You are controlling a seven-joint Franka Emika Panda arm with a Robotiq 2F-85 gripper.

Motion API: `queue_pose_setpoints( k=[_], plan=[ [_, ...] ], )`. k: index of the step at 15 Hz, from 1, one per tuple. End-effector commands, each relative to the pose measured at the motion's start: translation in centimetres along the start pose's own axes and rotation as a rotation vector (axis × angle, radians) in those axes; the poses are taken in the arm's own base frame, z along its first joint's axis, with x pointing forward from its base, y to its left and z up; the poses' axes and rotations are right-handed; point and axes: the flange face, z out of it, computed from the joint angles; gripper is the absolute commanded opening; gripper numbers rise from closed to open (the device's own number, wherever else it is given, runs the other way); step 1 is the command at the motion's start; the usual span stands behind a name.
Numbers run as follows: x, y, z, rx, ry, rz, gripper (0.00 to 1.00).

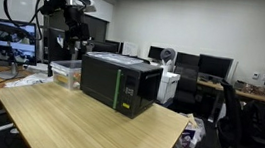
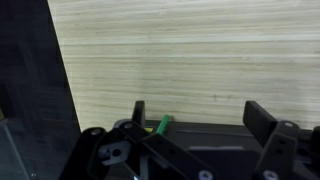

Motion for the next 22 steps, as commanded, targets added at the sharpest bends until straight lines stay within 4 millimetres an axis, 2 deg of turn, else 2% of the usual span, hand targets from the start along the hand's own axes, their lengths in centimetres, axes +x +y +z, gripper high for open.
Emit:
queue_pose_setpoints(
  k=[1,12,15,16,18,22],
  plan=[
    [0.0,0.0,-0.1,0.0,-0.001,0.0,1.0],
    [0.0,0.0,-0.1,0.0,-0.001,0.0,1.0],
    [1.5,1.6,1.9,0.047,0.019,-0.003,1.0],
    [2.4,2.8,3.3,0.059,0.046,0.01,1.0],
    [3.6,3.9,5.0,0.094,0.09,-0.002,1.0],
    [5.5,5.5,8.3,0.148,0.165,-0.036,1.0]
  ],
)
